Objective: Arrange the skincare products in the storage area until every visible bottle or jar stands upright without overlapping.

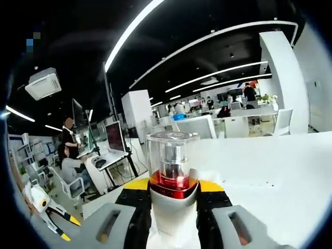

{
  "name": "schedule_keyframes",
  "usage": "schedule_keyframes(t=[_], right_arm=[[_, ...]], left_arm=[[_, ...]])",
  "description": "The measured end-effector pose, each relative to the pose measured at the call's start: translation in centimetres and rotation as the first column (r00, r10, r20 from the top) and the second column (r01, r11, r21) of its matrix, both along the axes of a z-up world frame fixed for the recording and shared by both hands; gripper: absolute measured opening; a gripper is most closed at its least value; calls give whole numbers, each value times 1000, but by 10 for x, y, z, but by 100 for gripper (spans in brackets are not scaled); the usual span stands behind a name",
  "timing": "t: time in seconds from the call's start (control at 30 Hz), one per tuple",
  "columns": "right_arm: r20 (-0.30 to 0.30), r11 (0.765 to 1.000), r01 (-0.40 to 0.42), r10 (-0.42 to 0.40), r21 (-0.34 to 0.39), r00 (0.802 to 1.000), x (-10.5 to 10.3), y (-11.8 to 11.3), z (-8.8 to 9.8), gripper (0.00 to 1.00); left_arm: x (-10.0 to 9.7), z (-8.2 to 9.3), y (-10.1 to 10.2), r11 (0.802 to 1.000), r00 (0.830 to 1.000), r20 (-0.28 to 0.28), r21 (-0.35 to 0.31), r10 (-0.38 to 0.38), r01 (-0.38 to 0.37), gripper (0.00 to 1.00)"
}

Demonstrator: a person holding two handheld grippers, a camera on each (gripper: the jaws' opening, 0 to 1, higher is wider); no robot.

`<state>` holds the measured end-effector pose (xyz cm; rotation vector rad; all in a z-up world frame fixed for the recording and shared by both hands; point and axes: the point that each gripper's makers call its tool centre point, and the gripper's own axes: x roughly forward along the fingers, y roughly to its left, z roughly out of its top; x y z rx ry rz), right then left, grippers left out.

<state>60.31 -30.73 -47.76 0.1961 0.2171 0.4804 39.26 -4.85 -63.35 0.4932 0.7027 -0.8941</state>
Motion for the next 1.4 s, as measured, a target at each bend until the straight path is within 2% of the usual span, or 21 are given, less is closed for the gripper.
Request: schedule_keyframes(t=[0.23, 0.43, 0.73, 1.4], right_arm=[[-21, 998, 51, -52, -37, 998, 20, -14, -20, 26], [-54, 992, 86, -92, -95, 994, 35, -27, -46, 27], [-96, 985, 117, -130, -128, 987, 51, -35, -75, 26], [-114, 961, 143, -173, -236, 978, 84, -44, -114, 26]], left_arm=[[-1, -2, 2, 1000, 1000, -9, 11, 4, -3, 42], [-2, -5, 4, 1000, 1000, -23, 20, 7, -7, 39], [-4, -8, 5, 999, 999, -35, 34, 6, -4, 38], [-5, -13, 9, 999, 999, -52, 48, 15, -12, 34]])
